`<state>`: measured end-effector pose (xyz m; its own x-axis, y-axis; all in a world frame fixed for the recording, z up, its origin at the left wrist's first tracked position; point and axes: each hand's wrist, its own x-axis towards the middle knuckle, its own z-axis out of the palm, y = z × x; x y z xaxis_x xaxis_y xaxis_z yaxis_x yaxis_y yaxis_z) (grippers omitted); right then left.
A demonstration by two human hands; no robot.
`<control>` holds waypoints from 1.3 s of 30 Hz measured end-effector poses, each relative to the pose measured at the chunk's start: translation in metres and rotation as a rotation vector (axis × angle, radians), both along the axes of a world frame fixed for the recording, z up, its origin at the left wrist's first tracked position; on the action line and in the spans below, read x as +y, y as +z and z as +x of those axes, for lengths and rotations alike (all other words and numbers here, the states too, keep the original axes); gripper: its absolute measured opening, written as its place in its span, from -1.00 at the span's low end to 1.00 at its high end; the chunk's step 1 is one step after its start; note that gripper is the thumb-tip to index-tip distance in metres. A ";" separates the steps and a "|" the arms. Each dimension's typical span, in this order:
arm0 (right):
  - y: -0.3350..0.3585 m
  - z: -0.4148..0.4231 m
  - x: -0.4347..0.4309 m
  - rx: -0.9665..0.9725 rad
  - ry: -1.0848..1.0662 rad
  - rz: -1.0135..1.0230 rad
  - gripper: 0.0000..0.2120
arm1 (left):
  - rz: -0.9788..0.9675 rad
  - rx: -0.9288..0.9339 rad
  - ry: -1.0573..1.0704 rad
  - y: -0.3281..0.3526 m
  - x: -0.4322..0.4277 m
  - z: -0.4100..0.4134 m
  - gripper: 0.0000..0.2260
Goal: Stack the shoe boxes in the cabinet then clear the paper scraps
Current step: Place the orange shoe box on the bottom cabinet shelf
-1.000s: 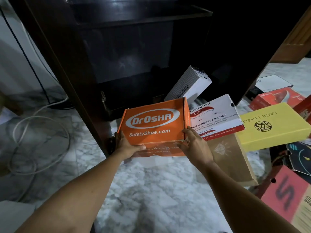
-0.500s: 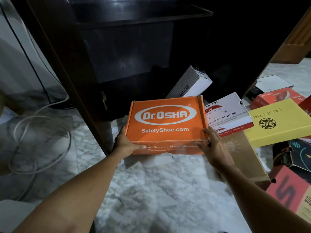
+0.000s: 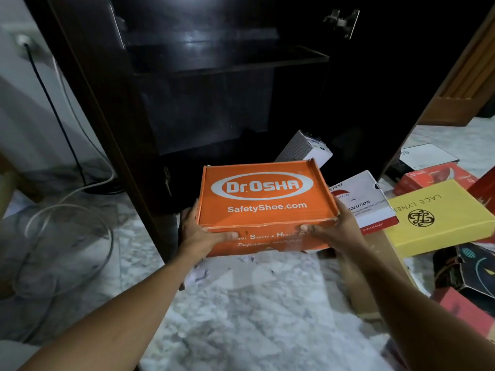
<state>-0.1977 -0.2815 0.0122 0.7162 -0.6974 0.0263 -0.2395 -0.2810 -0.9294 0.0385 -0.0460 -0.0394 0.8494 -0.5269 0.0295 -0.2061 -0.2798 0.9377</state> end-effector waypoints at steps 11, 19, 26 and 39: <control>0.057 0.128 -0.107 0.030 0.134 -0.002 -0.13 | -0.259 -0.008 0.241 0.039 -0.070 0.056 0.08; -0.048 0.222 -0.135 0.092 0.143 0.000 -0.34 | -0.160 0.036 0.351 -0.020 -0.069 0.109 0.07; -0.100 0.246 -0.140 0.091 0.168 -0.012 -0.26 | -0.064 0.038 0.376 -0.054 -0.084 0.131 0.10; -0.133 0.316 -0.110 -0.132 -0.083 -0.049 -0.01 | -0.160 -0.207 0.698 -0.088 -0.120 0.147 -0.12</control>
<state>0.1181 -0.3917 -0.1207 0.6438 -0.7499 0.1521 -0.1403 -0.3111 -0.9400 0.1858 -0.1661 -0.1274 0.9539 0.1568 0.2560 -0.2071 -0.2736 0.9393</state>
